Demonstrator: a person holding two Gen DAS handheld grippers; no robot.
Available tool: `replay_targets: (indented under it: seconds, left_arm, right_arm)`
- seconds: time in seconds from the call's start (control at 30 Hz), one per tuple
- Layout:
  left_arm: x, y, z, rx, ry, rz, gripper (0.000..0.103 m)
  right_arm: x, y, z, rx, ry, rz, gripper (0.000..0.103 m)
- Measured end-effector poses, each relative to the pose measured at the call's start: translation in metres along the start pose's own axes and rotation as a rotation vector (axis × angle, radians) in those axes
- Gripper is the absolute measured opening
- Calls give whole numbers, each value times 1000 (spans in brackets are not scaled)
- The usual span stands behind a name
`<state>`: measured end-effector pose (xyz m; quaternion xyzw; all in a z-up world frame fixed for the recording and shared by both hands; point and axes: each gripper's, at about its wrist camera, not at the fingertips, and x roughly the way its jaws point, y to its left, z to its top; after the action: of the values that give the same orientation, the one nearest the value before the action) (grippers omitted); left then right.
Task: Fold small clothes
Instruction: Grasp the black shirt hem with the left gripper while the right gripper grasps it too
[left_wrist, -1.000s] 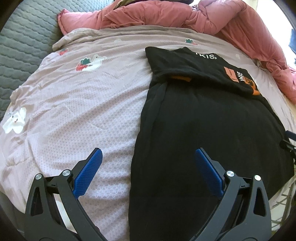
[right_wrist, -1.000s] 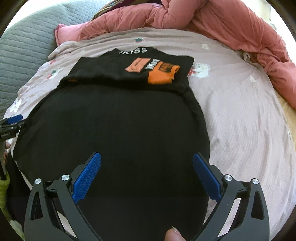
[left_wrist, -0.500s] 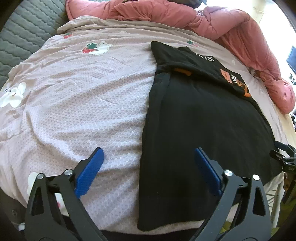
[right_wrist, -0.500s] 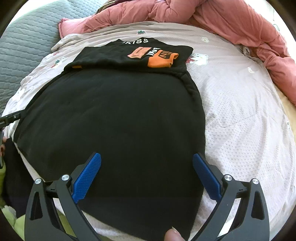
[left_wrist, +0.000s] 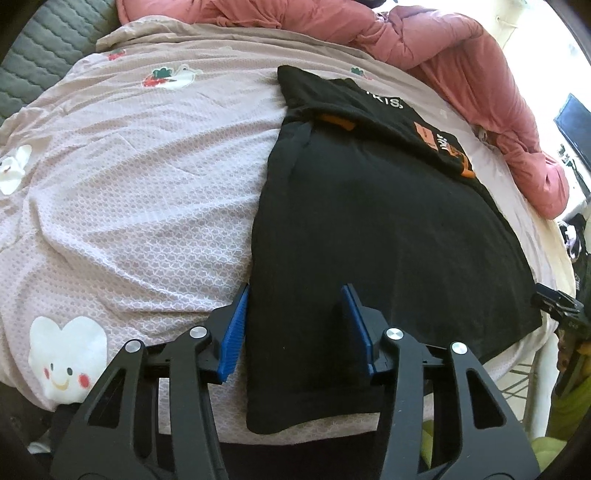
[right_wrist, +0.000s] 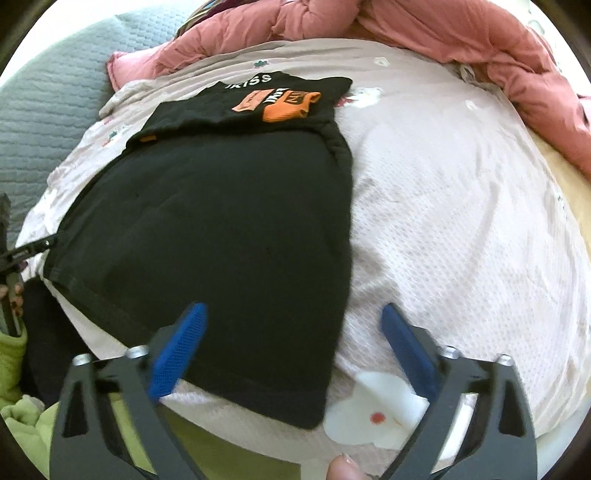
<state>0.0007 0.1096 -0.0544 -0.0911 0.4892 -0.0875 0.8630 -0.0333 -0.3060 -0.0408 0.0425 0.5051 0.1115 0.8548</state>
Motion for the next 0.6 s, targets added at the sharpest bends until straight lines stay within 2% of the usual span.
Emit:
replay_targets:
  seconds: [0.07, 0.13, 0.5, 0.57, 0.6]
  left_arm:
    - [1, -1, -1, 3, 4, 1, 41]
    - [0, -2, -2, 7, 10, -1, 41]
    - [6, 1, -5, -7, 32, -22, 39]
    - [6, 1, -4, -5, 32, -21, 39]
    - [6, 1, -4, -5, 29, -19, 38]
  right_arm:
    - [-3, -3, -1, 14, -1, 20, 57]
    - [-4, -3, -1, 14, -1, 34, 40]
    - [11, -8, 2, 32, 6, 73, 40]
    - [12, -9, 2, 36, 0, 71, 37]
    - [11, -9, 3, 38, -8, 65, 25]
